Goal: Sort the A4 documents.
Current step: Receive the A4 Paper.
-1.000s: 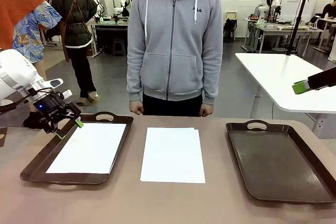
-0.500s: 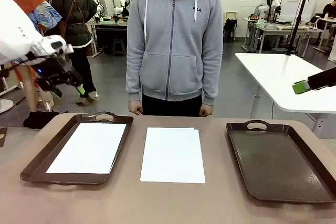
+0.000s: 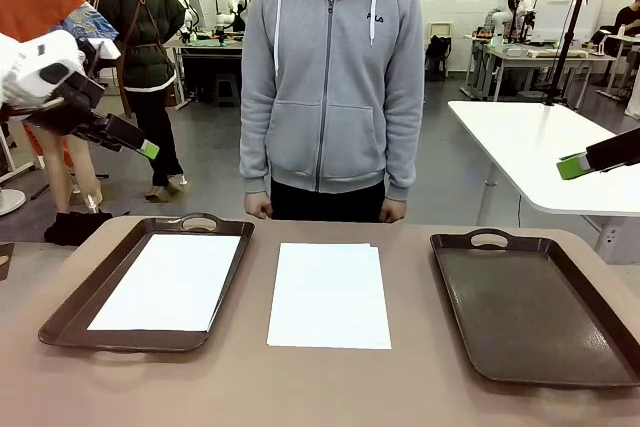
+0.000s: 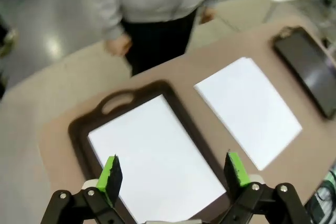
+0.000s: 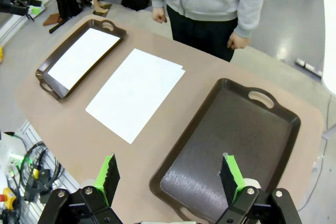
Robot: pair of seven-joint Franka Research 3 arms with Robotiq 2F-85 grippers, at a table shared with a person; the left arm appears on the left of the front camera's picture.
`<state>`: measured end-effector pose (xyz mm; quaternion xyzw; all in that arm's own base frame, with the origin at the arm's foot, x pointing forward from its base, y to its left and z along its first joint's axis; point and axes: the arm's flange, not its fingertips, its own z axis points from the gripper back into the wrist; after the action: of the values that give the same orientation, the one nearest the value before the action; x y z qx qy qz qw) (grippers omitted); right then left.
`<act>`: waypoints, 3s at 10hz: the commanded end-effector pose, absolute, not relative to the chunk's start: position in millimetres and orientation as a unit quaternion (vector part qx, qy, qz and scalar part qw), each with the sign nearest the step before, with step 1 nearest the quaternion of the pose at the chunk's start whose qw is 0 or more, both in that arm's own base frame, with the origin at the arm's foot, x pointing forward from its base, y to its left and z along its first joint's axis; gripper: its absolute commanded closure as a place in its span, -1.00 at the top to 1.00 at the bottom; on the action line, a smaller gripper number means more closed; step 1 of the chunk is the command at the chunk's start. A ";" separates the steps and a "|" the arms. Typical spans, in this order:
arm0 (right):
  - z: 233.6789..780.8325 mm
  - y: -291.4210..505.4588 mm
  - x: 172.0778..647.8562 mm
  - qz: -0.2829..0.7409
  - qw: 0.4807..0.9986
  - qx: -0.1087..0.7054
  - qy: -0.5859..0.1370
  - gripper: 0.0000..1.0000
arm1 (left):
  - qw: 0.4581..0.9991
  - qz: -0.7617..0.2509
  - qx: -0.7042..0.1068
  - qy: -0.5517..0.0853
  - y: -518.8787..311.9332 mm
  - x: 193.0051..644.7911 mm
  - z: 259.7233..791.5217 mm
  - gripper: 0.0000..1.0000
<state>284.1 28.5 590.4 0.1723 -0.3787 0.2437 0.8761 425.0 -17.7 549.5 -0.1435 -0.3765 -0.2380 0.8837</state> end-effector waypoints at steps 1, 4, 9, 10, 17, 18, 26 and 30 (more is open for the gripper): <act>589.0 27.8 285.6 0.248 0.874 0.179 -0.377 1.00 | 0.811 -0.314 -0.274 -0.411 13.7 415.0 540.7 1.00; 589.0 27.8 285.6 0.248 0.874 0.179 -0.377 1.00 | 0.800 -0.317 -0.303 -0.409 22.1 407.4 549.3 1.00; 589.0 27.8 285.6 0.248 0.874 0.179 -0.377 1.00 | 0.819 -0.332 -0.257 -0.391 -4.4 409.2 551.0 1.00; 589.0 27.8 285.6 0.248 0.874 0.179 -0.377 1.00 | 0.819 -0.331 -0.255 -0.393 -6.5 408.4 550.5 1.00; 589.0 27.8 285.6 0.248 0.874 0.179 -0.377 1.00 | 0.822 -0.340 -0.250 -0.382 -12.2 407.0 550.5 1.00; 589.0 27.8 285.6 0.248 0.874 0.179 -0.377 1.00 | 0.822 -0.340 -0.250 -0.382 -12.2 407.0 550.5 1.00; 589.0 27.8 285.6 0.248 0.874 0.179 -0.377 1.00 | 0.822 -0.340 -0.250 -0.382 -12.2 407.0 550.5 1.00; 589.0 27.8 285.6 0.248 0.874 0.179 -0.377 1.00 | 0.822 -0.340 -0.250 -0.382 -12.2 407.0 550.5 1.00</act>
<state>284.1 28.6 590.5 0.1721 -0.3788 0.2438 0.8760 406.5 -12.4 550.9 -0.2466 -0.3814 -0.3408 0.8232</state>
